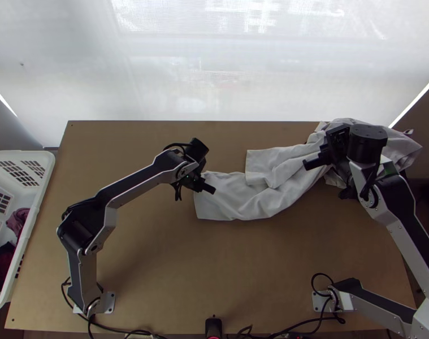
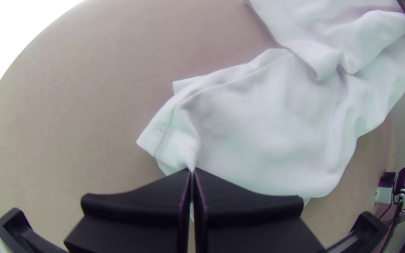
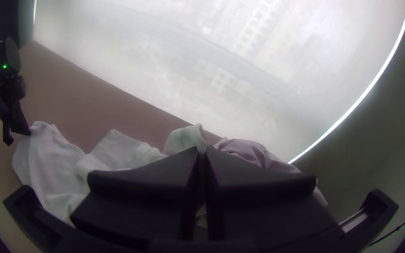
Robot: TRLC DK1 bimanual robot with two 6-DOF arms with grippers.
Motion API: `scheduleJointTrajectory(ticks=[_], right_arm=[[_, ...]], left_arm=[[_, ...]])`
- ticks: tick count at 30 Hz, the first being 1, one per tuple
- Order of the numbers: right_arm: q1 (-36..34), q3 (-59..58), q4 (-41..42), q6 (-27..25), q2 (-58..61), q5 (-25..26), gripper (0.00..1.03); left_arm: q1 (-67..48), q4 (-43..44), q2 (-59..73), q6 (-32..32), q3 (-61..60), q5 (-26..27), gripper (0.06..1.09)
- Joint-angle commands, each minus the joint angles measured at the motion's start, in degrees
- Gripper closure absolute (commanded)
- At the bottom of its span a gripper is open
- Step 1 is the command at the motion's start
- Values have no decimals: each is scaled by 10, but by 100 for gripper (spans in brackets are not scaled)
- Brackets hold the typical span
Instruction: Fold the t-shirt
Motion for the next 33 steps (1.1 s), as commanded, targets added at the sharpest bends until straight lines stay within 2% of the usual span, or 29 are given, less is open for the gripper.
scheduleJointTrajectory(ticks=[1, 13, 23, 29, 33], right_arm=[[1, 8, 2, 0, -7, 0, 100], [33, 100, 6, 0, 1, -1, 100], [90, 182, 42, -12, 13, -1, 100], [114, 217, 66, -28, 5, 0, 100], [134, 225, 69, -50, -11, 0, 100]], left_arm=[[17, -6, -51, 3, 3, 0, 105], [165, -17, -229, -2, 24, -5, 105], [226, -14, -322, 15, 141, -98, 105], [226, -7, -362, 20, 178, -137, 105], [221, -8, -388, 51, 193, -137, 105]])
